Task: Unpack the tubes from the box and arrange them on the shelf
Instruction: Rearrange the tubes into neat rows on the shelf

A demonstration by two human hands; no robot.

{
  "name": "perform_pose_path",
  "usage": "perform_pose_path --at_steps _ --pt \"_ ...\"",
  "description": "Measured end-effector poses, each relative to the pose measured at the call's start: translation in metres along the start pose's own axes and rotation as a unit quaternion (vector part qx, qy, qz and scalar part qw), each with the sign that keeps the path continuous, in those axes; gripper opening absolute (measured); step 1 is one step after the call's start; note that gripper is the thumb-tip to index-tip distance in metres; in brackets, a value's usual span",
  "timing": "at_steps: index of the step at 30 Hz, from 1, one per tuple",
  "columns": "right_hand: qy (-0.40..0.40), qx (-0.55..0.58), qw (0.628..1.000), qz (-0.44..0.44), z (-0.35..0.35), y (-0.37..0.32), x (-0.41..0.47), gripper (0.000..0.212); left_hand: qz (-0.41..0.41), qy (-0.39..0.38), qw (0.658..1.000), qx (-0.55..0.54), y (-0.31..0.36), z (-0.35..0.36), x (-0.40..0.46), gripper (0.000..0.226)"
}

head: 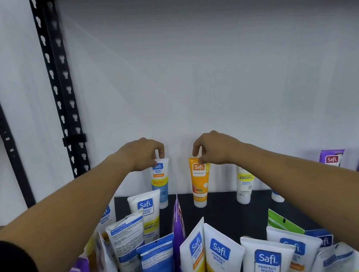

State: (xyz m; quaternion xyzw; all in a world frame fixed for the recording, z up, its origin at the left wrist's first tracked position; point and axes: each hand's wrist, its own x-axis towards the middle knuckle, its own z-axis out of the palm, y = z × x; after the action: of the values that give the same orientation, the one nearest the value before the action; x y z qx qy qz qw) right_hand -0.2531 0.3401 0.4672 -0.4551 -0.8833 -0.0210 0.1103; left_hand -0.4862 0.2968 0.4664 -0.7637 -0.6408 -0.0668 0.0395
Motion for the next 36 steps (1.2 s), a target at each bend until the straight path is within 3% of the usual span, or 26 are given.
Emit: perform_pose_path --at_steps 20,32,36 --pt "0.041 -0.094 0.994 -0.025 -0.059 -0.041 -0.073 0.033 -0.03 0.027 0.999 -0.034 0.021 -0.048 -0.106 0.019" --pt "-0.07 -0.057 0.986 -0.138 -0.062 -0.105 -0.122 0.034 -0.018 0.017 0.996 -0.085 0.033 -0.045 -0.159 0.013" --pt "-0.071 -0.076 0.981 -0.162 -0.049 -0.112 -0.127 0.032 -0.015 0.001 0.995 -0.101 0.031 -0.036 -0.162 0.017"
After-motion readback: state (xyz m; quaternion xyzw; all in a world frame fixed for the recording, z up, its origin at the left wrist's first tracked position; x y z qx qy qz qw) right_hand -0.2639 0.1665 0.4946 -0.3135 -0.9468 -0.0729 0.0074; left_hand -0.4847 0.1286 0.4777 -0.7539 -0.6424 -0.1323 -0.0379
